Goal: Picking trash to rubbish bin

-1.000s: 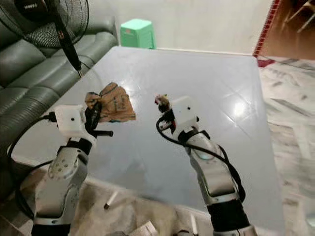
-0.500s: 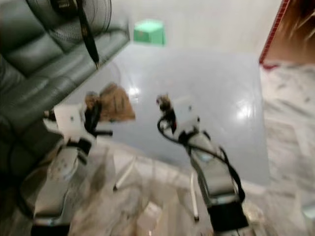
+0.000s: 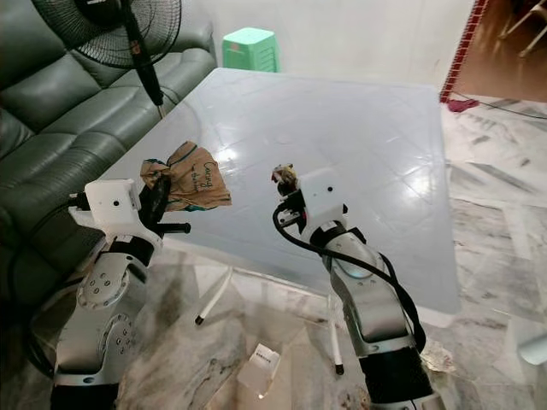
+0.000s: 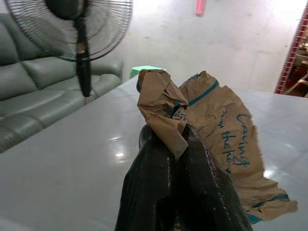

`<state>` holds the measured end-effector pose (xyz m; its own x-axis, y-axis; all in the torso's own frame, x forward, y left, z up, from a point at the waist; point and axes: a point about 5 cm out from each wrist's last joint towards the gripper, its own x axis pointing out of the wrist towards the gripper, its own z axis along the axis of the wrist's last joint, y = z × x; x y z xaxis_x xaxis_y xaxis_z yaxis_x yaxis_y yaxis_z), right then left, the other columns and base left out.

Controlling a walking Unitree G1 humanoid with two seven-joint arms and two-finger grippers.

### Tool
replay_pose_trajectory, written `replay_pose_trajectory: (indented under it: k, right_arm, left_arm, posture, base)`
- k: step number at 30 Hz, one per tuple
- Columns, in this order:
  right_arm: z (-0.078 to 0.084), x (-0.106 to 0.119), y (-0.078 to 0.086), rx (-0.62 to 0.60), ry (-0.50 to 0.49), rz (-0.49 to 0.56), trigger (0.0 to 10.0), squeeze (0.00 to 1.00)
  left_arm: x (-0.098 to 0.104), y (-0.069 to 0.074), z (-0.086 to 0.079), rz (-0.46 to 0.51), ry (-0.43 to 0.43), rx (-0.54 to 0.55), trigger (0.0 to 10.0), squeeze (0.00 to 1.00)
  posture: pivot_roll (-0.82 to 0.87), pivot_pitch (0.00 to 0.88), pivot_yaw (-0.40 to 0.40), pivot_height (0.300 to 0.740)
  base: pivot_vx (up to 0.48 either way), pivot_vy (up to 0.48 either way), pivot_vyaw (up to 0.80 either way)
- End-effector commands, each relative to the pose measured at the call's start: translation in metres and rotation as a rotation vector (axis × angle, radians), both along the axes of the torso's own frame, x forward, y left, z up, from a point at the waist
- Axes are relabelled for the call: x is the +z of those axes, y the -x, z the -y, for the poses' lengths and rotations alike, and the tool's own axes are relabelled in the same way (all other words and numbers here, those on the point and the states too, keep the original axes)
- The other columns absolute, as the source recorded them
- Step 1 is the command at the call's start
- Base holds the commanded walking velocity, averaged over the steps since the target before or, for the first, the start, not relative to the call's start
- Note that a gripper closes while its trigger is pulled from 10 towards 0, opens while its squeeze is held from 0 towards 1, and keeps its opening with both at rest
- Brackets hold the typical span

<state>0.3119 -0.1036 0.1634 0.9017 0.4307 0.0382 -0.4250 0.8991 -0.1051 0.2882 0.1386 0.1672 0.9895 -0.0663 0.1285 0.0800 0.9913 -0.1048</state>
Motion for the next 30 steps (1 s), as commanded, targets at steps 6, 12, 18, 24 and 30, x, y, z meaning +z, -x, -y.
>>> replay_pose_trajectory:
  k: [6,12,18,24,30]
  right_arm:
    - [-0.0061,0.0036,0.0,0.021,-0.005,0.009,10.0,0.0]
    - [-0.007,0.0038,-0.0008,0.022,-0.006,0.009,10.0,0.0]
    - [-0.0079,0.0037,-0.0013,0.021,-0.008,0.01,10.0,0.0]
    - [-0.0081,0.0035,-0.0012,0.02,-0.01,0.008,10.0,0.0]
    - [-0.0081,0.0035,-0.0015,0.016,-0.011,0.008,10.0,0.0]
  left_arm:
    - [-0.0003,-0.0014,-0.0033,-0.014,-0.003,-0.008,0.0,0.0]
    - [0.0002,-0.0023,-0.0032,-0.016,-0.006,-0.015,0.0,0.0]
    - [0.0004,-0.003,-0.0028,-0.018,-0.004,-0.021,0.0,0.0]
    - [0.0003,-0.003,-0.0017,-0.022,-0.004,-0.028,0.0,0.0]
    - [0.0011,-0.0036,-0.0029,-0.018,0.008,-0.029,0.0,0.0]
  posture:
    - [0.01,0.017,0.023,0.74]
    - [0.01,0.014,0.023,0.74]
    - [0.01,0.012,0.026,0.74]
    - [0.01,0.014,0.027,0.74]
    - [0.01,0.014,0.027,0.74]
  base:
    - [0.0,0.48,0.0]
    - [0.0,0.48,0.0]
    - [0.0,0.48,0.0]
    - [0.0,0.448,0.0]
    - [0.0,0.0,0.0]
